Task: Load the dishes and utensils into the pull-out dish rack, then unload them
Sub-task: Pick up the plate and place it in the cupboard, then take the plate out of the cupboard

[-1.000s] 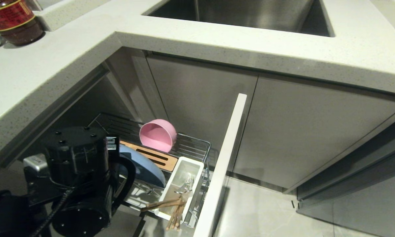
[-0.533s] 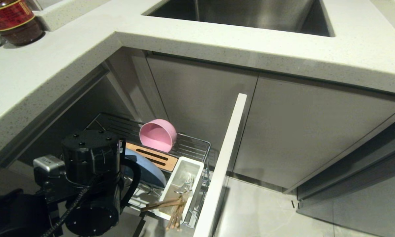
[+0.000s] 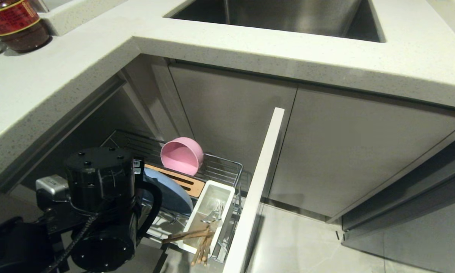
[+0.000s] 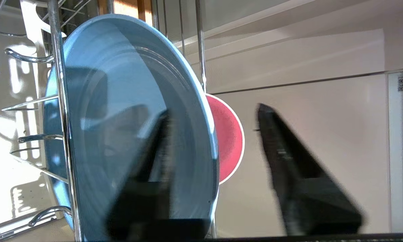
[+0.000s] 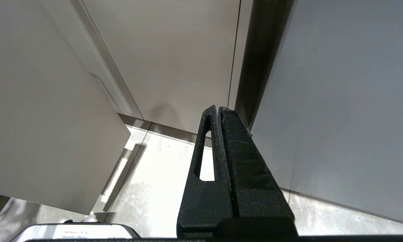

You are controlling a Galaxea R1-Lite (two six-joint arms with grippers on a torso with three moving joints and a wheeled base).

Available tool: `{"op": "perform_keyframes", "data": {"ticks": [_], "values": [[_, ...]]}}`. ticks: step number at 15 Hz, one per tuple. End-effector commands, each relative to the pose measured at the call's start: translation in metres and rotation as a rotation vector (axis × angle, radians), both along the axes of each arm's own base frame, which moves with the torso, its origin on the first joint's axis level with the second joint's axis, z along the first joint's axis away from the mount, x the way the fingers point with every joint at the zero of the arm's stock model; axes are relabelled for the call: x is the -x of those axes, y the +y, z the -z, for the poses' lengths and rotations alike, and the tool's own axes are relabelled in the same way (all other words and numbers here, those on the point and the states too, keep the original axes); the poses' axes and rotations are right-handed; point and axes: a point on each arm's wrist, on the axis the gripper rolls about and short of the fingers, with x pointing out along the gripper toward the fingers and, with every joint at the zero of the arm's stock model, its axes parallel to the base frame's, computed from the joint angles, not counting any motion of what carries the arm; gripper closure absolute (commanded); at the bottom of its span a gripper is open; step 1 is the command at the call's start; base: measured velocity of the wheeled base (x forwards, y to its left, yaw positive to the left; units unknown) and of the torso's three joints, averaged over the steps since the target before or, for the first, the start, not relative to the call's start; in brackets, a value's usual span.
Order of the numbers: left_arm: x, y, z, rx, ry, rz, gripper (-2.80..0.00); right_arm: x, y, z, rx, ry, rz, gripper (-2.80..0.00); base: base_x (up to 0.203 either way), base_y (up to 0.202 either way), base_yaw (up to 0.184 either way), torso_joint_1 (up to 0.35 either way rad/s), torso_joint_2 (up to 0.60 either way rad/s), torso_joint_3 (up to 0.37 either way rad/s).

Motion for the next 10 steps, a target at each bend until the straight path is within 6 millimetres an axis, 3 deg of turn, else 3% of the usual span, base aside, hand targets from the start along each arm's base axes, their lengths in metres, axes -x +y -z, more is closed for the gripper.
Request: {"op": "perform_keyframes", "data": {"ticks": [1,5,10], "values": [[0.001,0.001,-0.002,0.013,-0.012,-0.009,-2.8,-0.002,0.0,0.007,0.0,0.024,-0.001,0.0,0.0,0.0,0.0,0.0,0.0,0.0],[0.013,0.004,-0.013,0.005,-0.018,0.009,-2.8,-0.002,0.0,0.007,0.0,0.024,-0.001,0.0,0.0,0.0,0.0,0.0,0.0,0.0],[0.051,0.007,-0.039,-0.01,-0.004,0.126,-2.8,-0.002,0.0,0.007,0.0,0.024,-0.001,0.0,0.0,0.0,0.0,0.0,0.0,0.0]]}}
